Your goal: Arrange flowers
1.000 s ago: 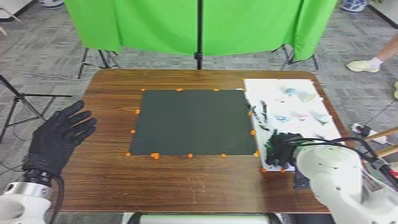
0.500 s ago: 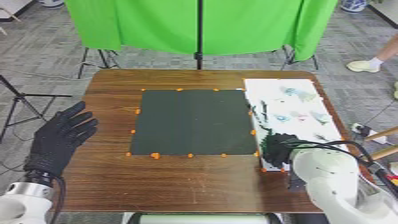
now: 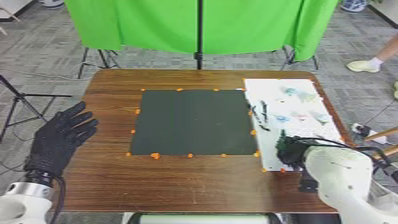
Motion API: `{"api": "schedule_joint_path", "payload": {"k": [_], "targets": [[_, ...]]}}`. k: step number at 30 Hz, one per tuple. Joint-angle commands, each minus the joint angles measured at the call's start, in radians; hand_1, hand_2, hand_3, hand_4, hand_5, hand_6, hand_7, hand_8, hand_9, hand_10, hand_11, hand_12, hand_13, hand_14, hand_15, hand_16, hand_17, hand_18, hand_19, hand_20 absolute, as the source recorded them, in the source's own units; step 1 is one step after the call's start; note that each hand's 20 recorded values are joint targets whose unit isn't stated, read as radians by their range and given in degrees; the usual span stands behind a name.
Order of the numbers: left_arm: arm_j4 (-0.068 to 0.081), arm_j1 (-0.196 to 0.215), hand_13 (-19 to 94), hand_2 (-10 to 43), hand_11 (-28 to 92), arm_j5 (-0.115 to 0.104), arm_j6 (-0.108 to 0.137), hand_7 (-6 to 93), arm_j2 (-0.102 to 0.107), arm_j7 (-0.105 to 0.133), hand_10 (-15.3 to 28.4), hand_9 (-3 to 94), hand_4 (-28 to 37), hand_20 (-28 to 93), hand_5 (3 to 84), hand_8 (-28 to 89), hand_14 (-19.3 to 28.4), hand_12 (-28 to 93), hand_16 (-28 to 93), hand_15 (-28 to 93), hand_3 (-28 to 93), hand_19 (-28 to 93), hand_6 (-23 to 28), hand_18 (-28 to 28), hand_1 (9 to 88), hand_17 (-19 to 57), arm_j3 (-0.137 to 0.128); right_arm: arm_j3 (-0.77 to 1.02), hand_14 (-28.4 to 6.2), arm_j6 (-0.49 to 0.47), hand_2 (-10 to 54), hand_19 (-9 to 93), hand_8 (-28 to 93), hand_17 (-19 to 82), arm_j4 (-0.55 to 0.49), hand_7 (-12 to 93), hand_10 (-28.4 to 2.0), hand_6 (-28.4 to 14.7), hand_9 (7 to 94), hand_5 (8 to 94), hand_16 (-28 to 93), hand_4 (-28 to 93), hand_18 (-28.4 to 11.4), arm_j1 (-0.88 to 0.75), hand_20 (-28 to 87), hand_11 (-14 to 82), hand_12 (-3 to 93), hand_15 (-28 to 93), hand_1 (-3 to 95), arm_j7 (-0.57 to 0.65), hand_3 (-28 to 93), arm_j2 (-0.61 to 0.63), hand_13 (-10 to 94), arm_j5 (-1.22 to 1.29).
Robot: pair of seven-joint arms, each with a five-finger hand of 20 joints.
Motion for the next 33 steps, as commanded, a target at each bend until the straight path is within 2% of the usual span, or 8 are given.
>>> {"api": "schedule_joint_path", "payload": {"k": [1,5,7,15,17,21,28,33], "targets": [[-0.001,0.015,22,-1.9,32,-0.004,0.009,24.6,-0.012,-0.013,12.3,28.2,-28.3,7,33.6,-13,14.2,14,-4,50,69,50,3.6,20.9,26.0,-8.1,-0.004,0.053,-9.1,0.062,-0.6,93,-6,47,-0.039,60,-10.5,-0.3,93.7,93.7,33,3,-20.7,-0.038,19,67.5,20.0,80,25.7,-0.032,93,-0.01,93,0.039],[-0.004,0.015,22,-2.0,32,0.013,0.008,24.6,-0.014,-0.017,12.2,28.1,-28.2,7,33.6,-13,14.2,14,-5,50,69,50,3.7,20.9,26.2,-8.1,-0.004,0.08,-8.8,0.094,-1.1,93,-6,47,-0.054,59,-10.4,-0.3,93.7,93.7,33,1,-20.6,-0.024,19,66.9,20.1,79,27.0,-0.06,93,-0.021,93,0.043],[0.0,0.008,22,-2.3,32,0.003,0.001,24.7,-0.013,-0.019,12.2,28.1,-28.2,7,33.6,-13,14.2,14,-4,50,69,50,3.6,20.8,26.8,-8.0,-0.003,0.099,-8.0,0.149,-1.9,93,-6,47,-0.06,58,-10.1,-0.4,93.7,93.7,32,-1,-20.4,-0.025,19,66.1,19.8,78,28.0,-0.053,93,-0.026,94,0.082],[-0.003,0.019,22,-2.3,33,0.002,0.012,24.9,-0.014,-0.018,12.1,28.0,-28.2,7,33.6,-14,14.1,14,-5,50,69,50,3.6,20.8,27.1,-8.0,-0.007,0.109,-6.8,0.245,-4.6,93,-7,48,-0.085,56,-9.7,-0.7,93.7,93.7,29,-3,-19.8,0.01,17,64.2,18.7,77,30.0,-0.091,93,-0.038,94,0.039],[-0.01,0.033,22,-2.3,33,0.002,0.022,25.0,-0.017,-0.018,12.1,28.1,-28.2,7,33.6,-14,14.1,14,-5,50,69,50,3.6,20.7,27.1,-8.0,-0.011,0.08,-6.8,0.24,-4.4,93,-6,48,-0.065,56,-9.7,-0.6,93.7,93.7,28,-4,-19.7,0.062,16,64.2,18.7,77,30.0,-0.104,93,-0.063,94,0.032],[-0.014,0.042,22,-2.3,33,0.002,0.018,25.0,-0.019,-0.021,12.1,28.1,-28.2,7,33.6,-14,14.1,14,-5,50,69,50,3.6,20.7,27.0,-8.0,-0.013,-0.006,-6.8,0.234,-4.2,93,-6,48,-0.014,56,-9.5,-0.6,93.7,93.7,29,-4,-19.6,0.167,16,64.0,19.0,77,30.0,-0.148,93,-0.119,94,0.0],[-0.023,0.068,22,-4.0,33,0.009,0.005,25.1,0.002,-0.017,12.1,28.1,-28.2,7,33.6,-14,14.1,14,-5,50,67,50,3.6,20.7,27.0,-8.0,-0.041,-0.188,-6.6,0.181,-3.5,93,-7,48,0.063,55,-9.4,-0.5,93.7,93.7,29,-5,-19.5,0.358,16,63.4,19.1,77,30.0,-0.218,93,-0.232,94,-0.023],[-0.04,0.106,22,-4.1,33,0.003,0.026,25.2,0.005,-0.004,12.0,28.0,-28.3,7,33.6,-14,14.1,13,-5,50,68,50,3.5,20.7,26.7,-8.0,-0.062,-0.317,-6.4,0.105,-2.6,93,-7,48,0.138,55,-9.3,-0.3,93.7,93.7,29,-7,-19.4,0.468,15,62.9,19.3,76,29.9,-0.256,93,-0.33,94,-0.056]]}}
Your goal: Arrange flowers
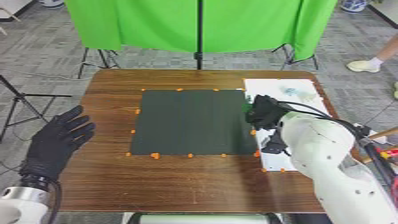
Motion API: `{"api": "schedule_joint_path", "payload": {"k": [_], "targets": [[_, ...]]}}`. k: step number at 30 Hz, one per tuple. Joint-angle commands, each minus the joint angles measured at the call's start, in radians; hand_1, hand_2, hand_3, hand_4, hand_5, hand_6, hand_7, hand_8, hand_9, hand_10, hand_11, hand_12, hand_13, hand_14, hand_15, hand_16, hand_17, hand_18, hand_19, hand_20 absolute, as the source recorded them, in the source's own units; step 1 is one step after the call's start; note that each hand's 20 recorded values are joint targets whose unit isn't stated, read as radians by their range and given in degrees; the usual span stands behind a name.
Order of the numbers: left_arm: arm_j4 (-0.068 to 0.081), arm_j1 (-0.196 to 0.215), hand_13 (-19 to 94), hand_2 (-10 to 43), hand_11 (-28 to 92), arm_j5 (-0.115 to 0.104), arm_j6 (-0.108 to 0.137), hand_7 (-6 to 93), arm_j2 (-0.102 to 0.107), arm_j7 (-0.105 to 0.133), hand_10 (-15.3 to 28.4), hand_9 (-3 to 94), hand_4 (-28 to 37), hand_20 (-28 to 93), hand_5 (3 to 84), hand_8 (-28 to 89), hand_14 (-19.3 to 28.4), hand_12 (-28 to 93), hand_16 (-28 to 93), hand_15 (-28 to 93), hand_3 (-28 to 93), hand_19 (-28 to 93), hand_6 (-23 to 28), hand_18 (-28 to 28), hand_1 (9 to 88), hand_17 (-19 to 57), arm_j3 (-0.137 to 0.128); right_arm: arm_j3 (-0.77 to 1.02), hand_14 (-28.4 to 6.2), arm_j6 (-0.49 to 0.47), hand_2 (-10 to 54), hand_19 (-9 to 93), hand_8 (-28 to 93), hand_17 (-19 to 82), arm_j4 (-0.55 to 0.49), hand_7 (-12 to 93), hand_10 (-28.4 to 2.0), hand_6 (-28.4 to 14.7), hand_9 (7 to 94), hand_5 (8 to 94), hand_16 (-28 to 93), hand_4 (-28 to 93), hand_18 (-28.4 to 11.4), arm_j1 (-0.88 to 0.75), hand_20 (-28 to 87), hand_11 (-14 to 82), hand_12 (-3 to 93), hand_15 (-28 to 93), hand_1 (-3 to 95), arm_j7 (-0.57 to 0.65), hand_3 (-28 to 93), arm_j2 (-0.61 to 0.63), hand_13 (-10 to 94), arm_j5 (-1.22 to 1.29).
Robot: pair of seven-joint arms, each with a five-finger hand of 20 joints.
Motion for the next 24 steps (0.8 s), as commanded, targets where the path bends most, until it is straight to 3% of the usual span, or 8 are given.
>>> {"api": "schedule_joint_path", "payload": {"k": [1,4,11,15,24], "targets": [[-0.023,0.069,22,-4.0,33,-0.002,0.027,25.3,0.011,0.008,12.1,28.0,-28.3,7,33.6,-14,14.0,13,-5,50,68,50,3.5,20.7,26.6,-8.0,-0.031,-0.196,-6.4,-0.105,-2.6,93,-7,48,0.078,54,-9.3,-0.2,93.7,93.7,29,-7,-19.4,0.2,15,62.9,19.3,76,29.9,-0.066,93,-0.176,94,-0.043],[-0.026,0.073,22,-3.7,33,-0.004,0.03,25.2,0.008,-0.001,12.1,28.1,-28.3,7,33.6,-14,14.1,13,-5,50,68,50,3.6,20.7,26.4,-8.0,-0.028,-0.273,-6.4,-0.146,-2.2,93,-7,48,0.145,54,-9.2,-0.1,93.7,93.7,30,-8,-19.3,0.241,15,62.6,19.4,76,29.9,-0.085,93,-0.239,94,-0.073],[-0.026,0.071,22,-3.6,33,-0.005,0.031,24.9,0.017,0.014,12.1,28.1,-28.3,7,33.8,-14,14.2,13,-5,50,68,50,3.7,20.8,26.1,-8.0,-0.008,-0.404,-6.3,-0.161,-1.6,93,-7,47,0.302,53,-9.3,0.0,93.7,93.7,30,-9,-19.2,0.298,14,62.0,19.4,75,30.1,-0.098,93,-0.347,94,-0.179],[-0.034,0.084,22,-3.5,33,-0.003,0.033,25.0,0.016,0.017,12.1,28.1,-28.3,7,33.8,-14,14.2,14,-5,50,68,50,3.6,20.8,26.0,-8.0,-0.011,-0.449,-6.3,-0.168,-1.2,93,-7,47,0.374,53,-9.1,0.2,93.7,93.7,30,-10,-19.1,0.311,14,61.8,19.4,75,30.1,-0.095,93,-0.399,94,-0.261],[-0.03,0.068,22,-3.4,33,-0.001,0.027,24.8,0.038,0.005,12.1,28.0,-28.3,7,33.9,-14,14.1,14,-5,50,68,50,3.7,20.8,26.0,-8.0,-0.009,-0.505,-5.8,-0.136,1.2,93,-8,47,0.446,52,-8.3,0.8,93.7,93.7,29,-13,-19.3,0.307,14,60.9,19.6,75,30.2,-0.055,93,-0.474,94,-0.375]]}}
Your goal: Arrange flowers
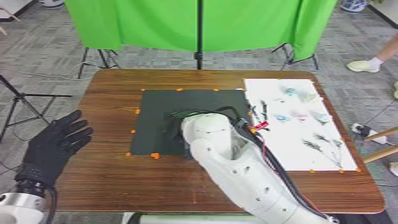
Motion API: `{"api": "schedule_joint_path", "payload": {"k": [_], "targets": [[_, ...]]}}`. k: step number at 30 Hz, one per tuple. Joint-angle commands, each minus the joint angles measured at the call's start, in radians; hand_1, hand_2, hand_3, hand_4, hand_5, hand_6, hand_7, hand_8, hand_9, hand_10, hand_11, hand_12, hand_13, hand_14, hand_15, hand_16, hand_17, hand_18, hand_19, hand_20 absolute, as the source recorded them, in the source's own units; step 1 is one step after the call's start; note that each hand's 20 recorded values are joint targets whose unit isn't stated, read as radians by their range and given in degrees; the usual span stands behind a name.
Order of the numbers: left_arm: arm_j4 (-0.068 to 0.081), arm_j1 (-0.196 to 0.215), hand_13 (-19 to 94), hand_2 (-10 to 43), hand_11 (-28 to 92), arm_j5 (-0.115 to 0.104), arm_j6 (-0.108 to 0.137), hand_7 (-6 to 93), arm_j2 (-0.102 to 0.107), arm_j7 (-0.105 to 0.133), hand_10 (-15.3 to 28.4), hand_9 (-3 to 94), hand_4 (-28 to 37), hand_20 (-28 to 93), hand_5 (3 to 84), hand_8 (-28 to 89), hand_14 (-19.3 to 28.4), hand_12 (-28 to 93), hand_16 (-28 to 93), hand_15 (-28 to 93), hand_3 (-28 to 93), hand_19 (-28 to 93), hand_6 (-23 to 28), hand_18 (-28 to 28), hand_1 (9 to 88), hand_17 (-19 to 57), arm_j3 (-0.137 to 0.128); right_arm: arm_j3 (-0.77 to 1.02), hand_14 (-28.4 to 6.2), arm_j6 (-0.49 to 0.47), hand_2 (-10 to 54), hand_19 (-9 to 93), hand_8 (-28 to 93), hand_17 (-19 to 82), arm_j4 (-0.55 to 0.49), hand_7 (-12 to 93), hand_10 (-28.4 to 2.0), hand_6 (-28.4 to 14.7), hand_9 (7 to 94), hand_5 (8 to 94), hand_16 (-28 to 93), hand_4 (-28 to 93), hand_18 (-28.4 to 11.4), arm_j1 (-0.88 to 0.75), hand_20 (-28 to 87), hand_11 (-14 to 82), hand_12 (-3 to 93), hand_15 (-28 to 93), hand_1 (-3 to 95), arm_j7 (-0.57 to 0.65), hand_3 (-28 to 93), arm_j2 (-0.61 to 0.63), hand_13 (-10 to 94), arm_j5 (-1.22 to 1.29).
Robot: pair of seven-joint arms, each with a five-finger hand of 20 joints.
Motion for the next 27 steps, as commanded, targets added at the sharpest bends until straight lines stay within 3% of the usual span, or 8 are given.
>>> {"api": "schedule_joint_path", "payload": {"k": [1,7,16,27], "targets": [[0.0,-0.001,22,-3.4,33,0.002,0.002,24.8,0.023,-0.021,12.2,28.0,-28.3,7,33.9,-14,14.1,14,-5,50,68,50,3.7,20.8,25.9,-8.0,0.006,-0.035,-5.6,0.016,1.6,93,-8,47,0.043,52,-8.2,0.8,93.7,93.7,29,-13,-19.3,-0.015,14,60.7,19.7,74,30.4,0.03,92,-0.085,94,-0.086],[0.018,-0.048,22,-3.2,32,0.003,-0.016,24.8,0.044,-0.056,12.1,28.0,-28.3,7,33.9,-13,14.1,14,-5,50,68,50,3.7,20.8,25.9,-8.0,0.024,-0.042,-5.0,0.051,3.3,93,-8,47,0.07,49,-7.9,0.8,93.7,93.4,30,-17,-19.4,-0.029,13,59.1,20.5,73,31.3,0.066,91,-0.114,94,-0.06],[0.03,-0.061,22,-3.1,32,0.003,-0.03,24.9,0.048,-0.058,12.2,28.0,-28.3,7,33.9,-14,14.2,14,-5,50,68,50,3.7,20.8,25.9,-8.1,0.029,-0.045,-5.0,0.106,2.7,93,-8,47,0.072,49,-7.9,0.7,93.7,93.7,29,-16,-19.3,-0.078,13,59.2,20.6,73,31.0,0.005,91,-0.114,94,-0.102],[0.042,-0.083,22,-3.0,33,0.001,-0.04,24.7,0.054,-0.071,12.2,28.0,-28.3,7,33.8,-14,14.2,14,-5,50,68,50,3.7,20.8,26.0,-8.0,0.036,-0.038,-4.4,0.118,0.3,93,-10,47,0.095,49,-7.5,1.3,93.7,93.7,29,-21,-19.2,-0.081,13,58.9,20.9,73,28.6,0.034,88,-0.115,94,-0.105]]}}
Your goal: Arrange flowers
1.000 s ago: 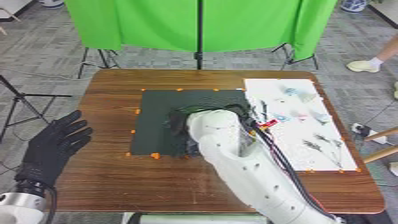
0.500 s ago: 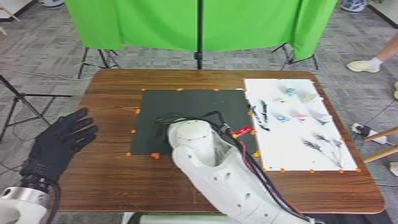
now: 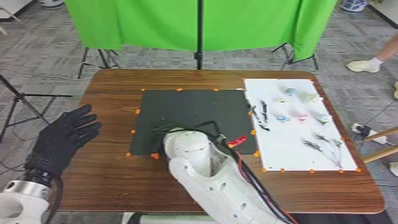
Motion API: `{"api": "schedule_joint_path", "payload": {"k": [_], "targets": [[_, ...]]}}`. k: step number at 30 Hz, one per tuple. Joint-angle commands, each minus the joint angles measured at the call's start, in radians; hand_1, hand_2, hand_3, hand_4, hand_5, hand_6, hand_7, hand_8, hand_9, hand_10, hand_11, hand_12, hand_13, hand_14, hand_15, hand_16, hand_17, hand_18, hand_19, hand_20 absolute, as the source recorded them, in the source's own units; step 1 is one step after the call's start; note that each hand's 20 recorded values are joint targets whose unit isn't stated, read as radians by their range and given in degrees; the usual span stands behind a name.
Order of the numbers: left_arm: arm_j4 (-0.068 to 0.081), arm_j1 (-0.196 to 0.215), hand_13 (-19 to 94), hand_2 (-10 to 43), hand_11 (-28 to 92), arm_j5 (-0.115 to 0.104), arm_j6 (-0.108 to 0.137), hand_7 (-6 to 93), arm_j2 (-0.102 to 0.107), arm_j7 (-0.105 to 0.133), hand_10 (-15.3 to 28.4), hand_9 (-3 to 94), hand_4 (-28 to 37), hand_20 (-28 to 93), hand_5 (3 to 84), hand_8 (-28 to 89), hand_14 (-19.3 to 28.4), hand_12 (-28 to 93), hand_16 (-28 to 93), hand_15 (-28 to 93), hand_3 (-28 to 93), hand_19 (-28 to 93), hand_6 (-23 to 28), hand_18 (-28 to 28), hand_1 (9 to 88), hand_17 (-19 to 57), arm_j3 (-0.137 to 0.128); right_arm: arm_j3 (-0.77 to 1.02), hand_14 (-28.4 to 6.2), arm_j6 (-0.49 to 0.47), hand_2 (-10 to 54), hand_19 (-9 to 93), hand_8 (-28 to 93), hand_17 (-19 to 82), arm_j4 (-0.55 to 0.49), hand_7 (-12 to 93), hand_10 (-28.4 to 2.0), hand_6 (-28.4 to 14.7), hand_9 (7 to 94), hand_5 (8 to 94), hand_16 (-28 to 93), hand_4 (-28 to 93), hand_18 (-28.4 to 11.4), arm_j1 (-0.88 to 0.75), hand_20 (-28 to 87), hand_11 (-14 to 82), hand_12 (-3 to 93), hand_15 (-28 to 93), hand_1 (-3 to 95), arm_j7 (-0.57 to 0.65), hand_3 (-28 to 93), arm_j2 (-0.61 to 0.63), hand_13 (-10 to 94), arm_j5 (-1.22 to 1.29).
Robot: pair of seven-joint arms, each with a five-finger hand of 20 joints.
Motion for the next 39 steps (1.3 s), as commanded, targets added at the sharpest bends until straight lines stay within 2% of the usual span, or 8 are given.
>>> {"api": "schedule_joint_path", "payload": {"k": [1,13,20,23,29,33,37,39], "targets": [[0.013,-0.005,22,-2.9,33,0.0,-0.015,24.7,0.007,-0.018,12.2,28.0,-28.3,7,33.8,-14,14.2,14,-5,50,68,49,3.7,20.8,26.0,-8.1,0.008,0.004,-4.4,0.014,0.3,93,-10,47,0.014,49,-7.5,1.4,93.7,93.7,29,-22,-19.3,-0.006,13,58.9,20.9,73,28.1,0.016,87,-0.01,94,-0.022],[0.015,-0.008,22,-2.6,32,-0.001,-0.019,24.6,0.007,-0.023,12.3,28.0,-28.3,7,33.9,-13,14.2,14,-5,50,68,50,3.8,20.8,25.8,-8.1,0.009,0.025,-4.7,0.017,1.3,93,-10,47,-0.02,48,-8.0,1.5,93.7,93.7,29,-25,-19.9,-0.008,14,58.1,21.1,72,22.3,0.025,82,-0.015,94,0.028],[0.005,0.018,22,-2.5,33,-0.003,-0.008,24.5,-0.002,0.002,12.3,28.0,-28.3,7,33.9,-13,14.2,14,-5,50,68,50,3.8,20.8,25.6,-8.1,0.0,0.049,-4.5,0.007,3.2,93,-10,47,-0.053,47,-8.2,1.3,93.7,93.7,30,-24,-20.1,0.029,14,57.0,21.4,71,15.3,0.033,81,0.009,94,0.065],[0.0,0.033,22,-2.3,33,-0.003,0.0,24.6,-0.014,0.026,12.2,28.0,-28.3,7,33.9,-13,14.3,14,-5,50,68,50,3.8,20.8,25.5,-8.1,-0.003,0.077,-4.7,-0.002,4.7,93,-10,46,-0.089,47,-8.3,1.2,93.7,93.7,30,-23,-20.3,0.044,15,56.5,21.6,71,12.8,0.02,80,0.037,94,0.089],[-0.015,0.069,22,-2.2,32,-0.004,0.011,24.5,-0.042,0.049,12.4,28.1,-28.3,7,34.0,-13,14.4,14,-5,50,69,50,3.8,20.8,25.3,-8.1,-0.02,0.162,-6.9,-0.023,6.5,93,-11,42,-0.173,47,-9.6,0.2,93.7,90.5,33,-24,-20.6,0.079,13,51.8,25.5,72,10.7,0.024,77,0.184,90,0.164],[-0.019,0.076,22,-2.1,32,-0.004,0.015,24.5,-0.048,0.058,12.4,28.1,-28.3,7,34.0,-13,14.3,14,-5,50,69,50,3.8,20.8,25.3,-8.1,-0.025,0.249,-8.4,-0.057,5.5,92,-12,38,-0.241,50,-10.3,-0.4,93.3,86.2,32,-24,-20.2,0.081,13,46.8,32.2,76,11.7,0.071,77,0.337,85,0.286],[-0.024,0.089,22,-2.1,32,-0.005,0.019,24.5,-0.055,0.066,12.4,28.2,-28.3,7,34.1,-13,14.3,14,-5,50,69,50,3.8,20.8,25.2,-8.1,-0.03,0.354,-9.2,-0.043,4.1,91,-13,36,-0.317,49,-11.0,-0.9,90.7,83.2,32,-24,-20.0,0.018,14,47.3,33.9,77,12.9,0.083,76,0.492,82,0.319],[-0.026,0.093,22,-2.0,32,-0.005,0.018,24.4,-0.058,0.07,12.4,28.3,-28.3,7,34.1,-13,14.3,14,-5,50,69,50,3.9,20.8,25.3,-8.1,-0.031,0.416,-9.7,-0.039,0.9,89,-15,34,-0.356,48,-12.1,-2.1,84.7,77.6,31,-25,-20.1,-0.024,16,49.8,34.1,78,14.8,0.102,76,0.563,77,0.342]]}}
